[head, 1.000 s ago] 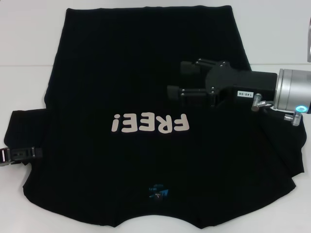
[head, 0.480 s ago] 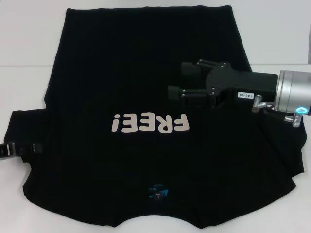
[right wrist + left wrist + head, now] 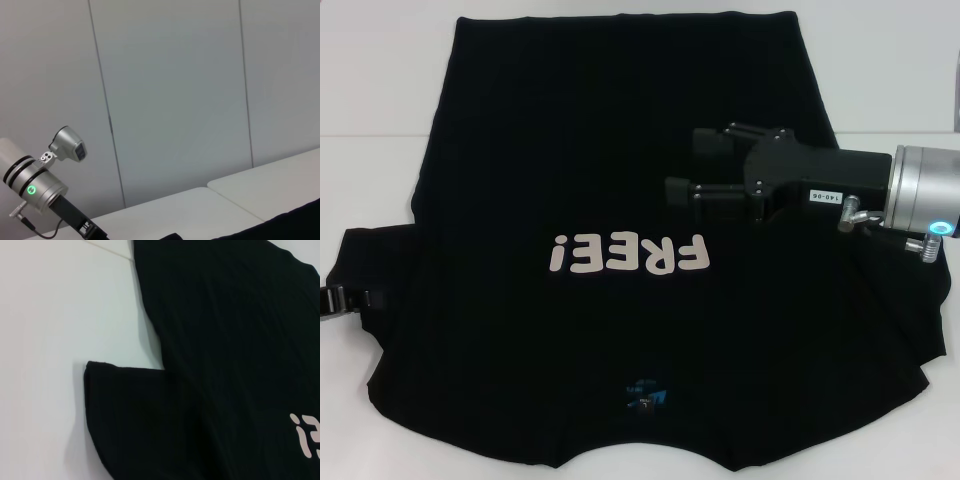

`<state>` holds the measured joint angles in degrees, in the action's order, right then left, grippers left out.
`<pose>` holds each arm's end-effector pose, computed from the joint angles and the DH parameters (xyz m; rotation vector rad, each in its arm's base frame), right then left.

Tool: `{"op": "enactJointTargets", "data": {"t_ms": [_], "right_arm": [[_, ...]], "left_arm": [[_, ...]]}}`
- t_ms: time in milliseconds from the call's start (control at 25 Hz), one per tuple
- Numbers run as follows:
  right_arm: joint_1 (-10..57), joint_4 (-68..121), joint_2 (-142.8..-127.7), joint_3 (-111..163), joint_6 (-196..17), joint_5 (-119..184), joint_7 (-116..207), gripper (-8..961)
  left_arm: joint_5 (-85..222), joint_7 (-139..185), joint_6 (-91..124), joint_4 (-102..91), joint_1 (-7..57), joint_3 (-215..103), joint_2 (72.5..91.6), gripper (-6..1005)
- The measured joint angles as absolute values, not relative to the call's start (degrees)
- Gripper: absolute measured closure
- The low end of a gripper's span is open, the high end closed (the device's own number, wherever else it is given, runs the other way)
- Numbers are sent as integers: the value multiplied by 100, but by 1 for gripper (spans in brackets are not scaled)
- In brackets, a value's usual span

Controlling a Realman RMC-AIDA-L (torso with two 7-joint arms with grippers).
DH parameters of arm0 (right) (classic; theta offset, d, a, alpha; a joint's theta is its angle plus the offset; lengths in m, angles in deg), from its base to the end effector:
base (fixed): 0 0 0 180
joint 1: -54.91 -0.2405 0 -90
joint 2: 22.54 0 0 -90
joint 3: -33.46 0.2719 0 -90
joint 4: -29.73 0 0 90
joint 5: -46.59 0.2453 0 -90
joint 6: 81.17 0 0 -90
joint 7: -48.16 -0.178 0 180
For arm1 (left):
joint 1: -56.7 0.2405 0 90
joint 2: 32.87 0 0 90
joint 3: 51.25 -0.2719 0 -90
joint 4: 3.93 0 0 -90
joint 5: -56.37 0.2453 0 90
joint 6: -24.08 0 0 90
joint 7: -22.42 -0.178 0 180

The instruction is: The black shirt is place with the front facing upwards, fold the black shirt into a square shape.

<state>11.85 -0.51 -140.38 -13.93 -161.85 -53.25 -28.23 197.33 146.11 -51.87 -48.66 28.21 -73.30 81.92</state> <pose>0.1845 0.4458 -0.0496 -2.6974 0.3996 0.8828 -0.4102 0.3833 0.0546 -1.9730 -1.6161 -0.3475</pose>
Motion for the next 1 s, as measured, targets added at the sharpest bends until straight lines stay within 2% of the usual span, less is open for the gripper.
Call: {"op": "enactJointTargets", "data": {"t_ms": [200,440,640,1000], "right_arm": [[1185,-51,-14040,-1381,-16185,-5320,-2821,38],[1185,-51,-14047,-1340,-16191,-5316,-2821,37],[1185,-51,-14060,-1303,-16209,-5316,-2821,37],[1185,-51,-14086,-1256,-16229,-5316,-2821,37]], "left_arm": [[19735,14614,-5136,-4867,2821,-7329,8172,884],[19746,14657,-4952,-4906,2842,-7323,8065,997],[19767,14677,-4748,-5035,2867,-7310,7943,993],[19686,14679,-4556,-5231,2816,-7256,7888,985]]}}
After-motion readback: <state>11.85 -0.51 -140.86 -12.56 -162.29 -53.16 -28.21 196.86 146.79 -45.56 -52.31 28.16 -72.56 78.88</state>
